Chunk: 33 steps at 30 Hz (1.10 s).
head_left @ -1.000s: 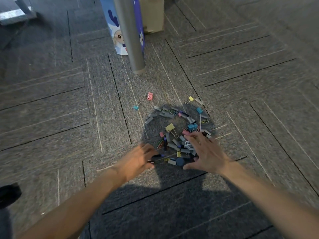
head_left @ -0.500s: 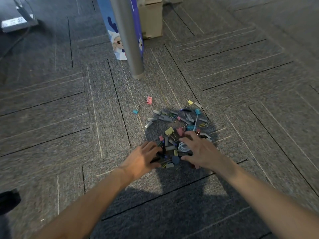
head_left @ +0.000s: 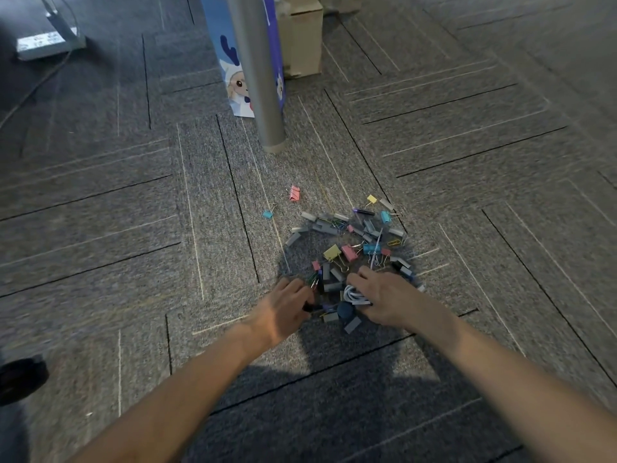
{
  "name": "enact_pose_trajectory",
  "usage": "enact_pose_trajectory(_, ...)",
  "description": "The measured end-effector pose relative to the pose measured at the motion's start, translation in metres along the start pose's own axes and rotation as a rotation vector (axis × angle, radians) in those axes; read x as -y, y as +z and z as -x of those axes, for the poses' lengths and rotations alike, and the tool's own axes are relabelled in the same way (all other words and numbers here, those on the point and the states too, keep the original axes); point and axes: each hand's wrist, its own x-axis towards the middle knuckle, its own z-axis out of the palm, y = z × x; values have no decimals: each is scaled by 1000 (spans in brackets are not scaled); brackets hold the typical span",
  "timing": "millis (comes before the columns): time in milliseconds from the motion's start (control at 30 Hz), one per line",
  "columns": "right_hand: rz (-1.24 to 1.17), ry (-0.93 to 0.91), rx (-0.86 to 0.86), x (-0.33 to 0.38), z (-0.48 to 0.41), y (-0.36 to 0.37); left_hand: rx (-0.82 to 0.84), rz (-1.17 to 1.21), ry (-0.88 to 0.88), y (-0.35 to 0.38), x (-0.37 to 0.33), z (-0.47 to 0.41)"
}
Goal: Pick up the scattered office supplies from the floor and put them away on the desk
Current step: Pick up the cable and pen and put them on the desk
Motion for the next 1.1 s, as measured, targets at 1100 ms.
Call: enact_pose_trajectory(1100, -152, 156, -142, -5, 13, 13, 67, -92, 126, 5, 39, 35)
